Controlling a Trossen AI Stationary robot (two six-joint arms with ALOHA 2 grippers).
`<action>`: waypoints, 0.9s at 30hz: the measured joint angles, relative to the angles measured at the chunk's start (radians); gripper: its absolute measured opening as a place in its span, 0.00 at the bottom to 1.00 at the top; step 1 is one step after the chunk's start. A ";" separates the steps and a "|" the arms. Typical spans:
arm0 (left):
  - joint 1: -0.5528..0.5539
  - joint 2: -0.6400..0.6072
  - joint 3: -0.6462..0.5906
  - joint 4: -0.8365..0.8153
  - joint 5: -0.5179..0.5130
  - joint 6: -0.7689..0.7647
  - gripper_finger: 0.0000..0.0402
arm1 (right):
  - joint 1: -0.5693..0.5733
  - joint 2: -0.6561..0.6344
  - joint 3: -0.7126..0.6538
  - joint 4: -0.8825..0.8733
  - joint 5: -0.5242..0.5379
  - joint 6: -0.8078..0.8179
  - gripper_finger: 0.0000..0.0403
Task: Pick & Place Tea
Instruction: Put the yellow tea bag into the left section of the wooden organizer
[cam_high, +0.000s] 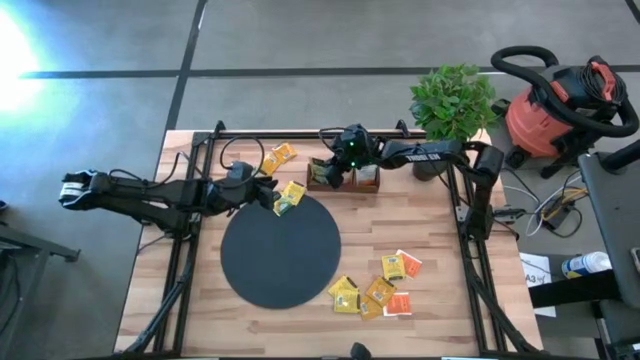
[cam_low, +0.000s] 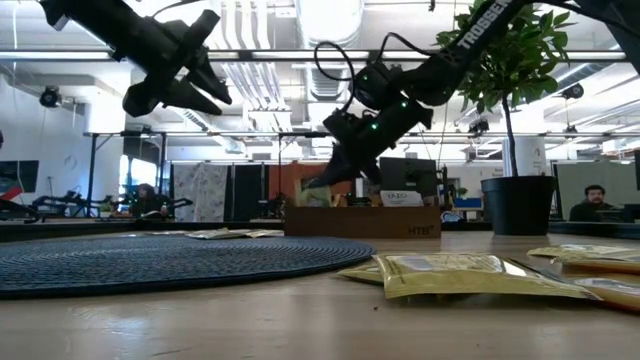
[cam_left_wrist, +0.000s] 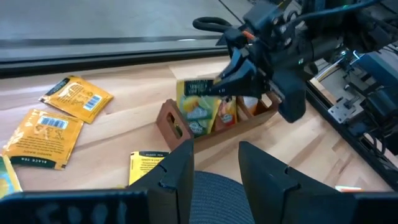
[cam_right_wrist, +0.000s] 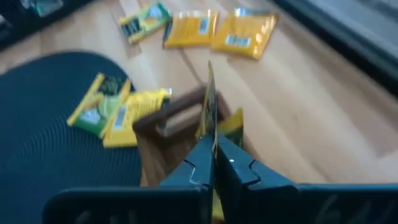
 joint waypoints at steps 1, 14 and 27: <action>0.000 0.000 0.000 0.000 -0.003 0.006 0.30 | 0.000 0.000 -0.002 -0.011 -0.003 0.001 0.02; 0.000 0.000 0.000 -0.011 -0.011 0.030 0.30 | 0.001 0.031 -0.007 -0.040 -0.053 0.011 0.02; 0.000 0.000 0.000 -0.019 -0.011 0.029 0.30 | 0.011 0.032 -0.001 -0.077 0.004 -0.053 0.26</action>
